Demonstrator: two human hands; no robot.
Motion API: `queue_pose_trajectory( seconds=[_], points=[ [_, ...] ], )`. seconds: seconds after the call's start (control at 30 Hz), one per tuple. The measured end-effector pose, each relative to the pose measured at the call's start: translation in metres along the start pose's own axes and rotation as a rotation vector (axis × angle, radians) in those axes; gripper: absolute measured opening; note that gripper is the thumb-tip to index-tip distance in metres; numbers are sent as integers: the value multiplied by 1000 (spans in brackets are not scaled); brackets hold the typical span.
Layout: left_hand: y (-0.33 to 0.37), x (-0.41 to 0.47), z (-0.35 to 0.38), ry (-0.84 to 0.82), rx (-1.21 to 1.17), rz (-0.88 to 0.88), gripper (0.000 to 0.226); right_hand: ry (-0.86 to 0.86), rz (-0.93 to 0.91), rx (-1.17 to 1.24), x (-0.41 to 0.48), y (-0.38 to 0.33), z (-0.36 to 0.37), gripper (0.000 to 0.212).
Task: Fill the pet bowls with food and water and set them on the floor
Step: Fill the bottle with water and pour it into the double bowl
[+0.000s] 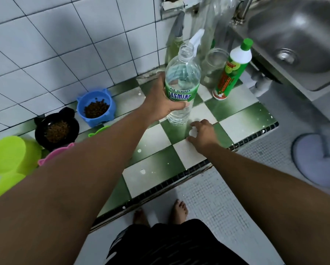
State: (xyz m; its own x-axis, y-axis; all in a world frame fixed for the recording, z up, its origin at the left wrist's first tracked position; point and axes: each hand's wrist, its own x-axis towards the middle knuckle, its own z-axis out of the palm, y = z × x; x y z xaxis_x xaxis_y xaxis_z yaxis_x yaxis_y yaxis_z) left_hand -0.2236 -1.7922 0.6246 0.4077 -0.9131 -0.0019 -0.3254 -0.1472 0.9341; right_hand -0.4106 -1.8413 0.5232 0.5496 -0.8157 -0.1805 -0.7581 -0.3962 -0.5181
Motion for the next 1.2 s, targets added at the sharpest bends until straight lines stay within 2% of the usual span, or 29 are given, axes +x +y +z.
queue_pose_trajectory(
  seconds=[0.1, 0.17, 0.23, 0.33, 0.4, 0.5, 0.6, 0.73, 0.93, 1.07, 1.2],
  points=[
    [-3, 1, -2, -14, -1, -13, 97, 2, -10, -35, 2, -2, 1, 29],
    [-5, 1, -3, -29, -17, -23, 97, 51, -25, -26, -1, -3, 0, 27],
    [-9, 0, -3, -43, -24, -36, 99, 194, -5, 114, -5, -8, -9, 29],
    [-11, 1, -2, -49, -26, -47, 102, 525, 40, 447, -6, -38, -45, 29],
    [-10, 1, -3, -63, -33, -51, 103, 719, -22, 570, -5, -66, -79, 27],
    [-5, 0, -5, -104, -66, -57, 106, 846, -188, 675, -8, -107, -126, 24],
    [5, -3, -7, -83, -122, -64, 112, 845, -346, 709, -11, -134, -156, 23],
    [27, -7, -6, -38, -144, 4, 108, 759, -494, 467, -8, -144, -166, 22],
    [34, -3, -7, 2, -72, -30, 110, 628, -442, 338, -1, -144, -164, 24],
    [33, -4, -9, 5, -40, -30, 110, 556, -379, 426, 1, -147, -164, 23],
    [28, -6, -9, 4, -35, -16, 98, 573, -281, 610, 2, -151, -157, 26]
  ],
)
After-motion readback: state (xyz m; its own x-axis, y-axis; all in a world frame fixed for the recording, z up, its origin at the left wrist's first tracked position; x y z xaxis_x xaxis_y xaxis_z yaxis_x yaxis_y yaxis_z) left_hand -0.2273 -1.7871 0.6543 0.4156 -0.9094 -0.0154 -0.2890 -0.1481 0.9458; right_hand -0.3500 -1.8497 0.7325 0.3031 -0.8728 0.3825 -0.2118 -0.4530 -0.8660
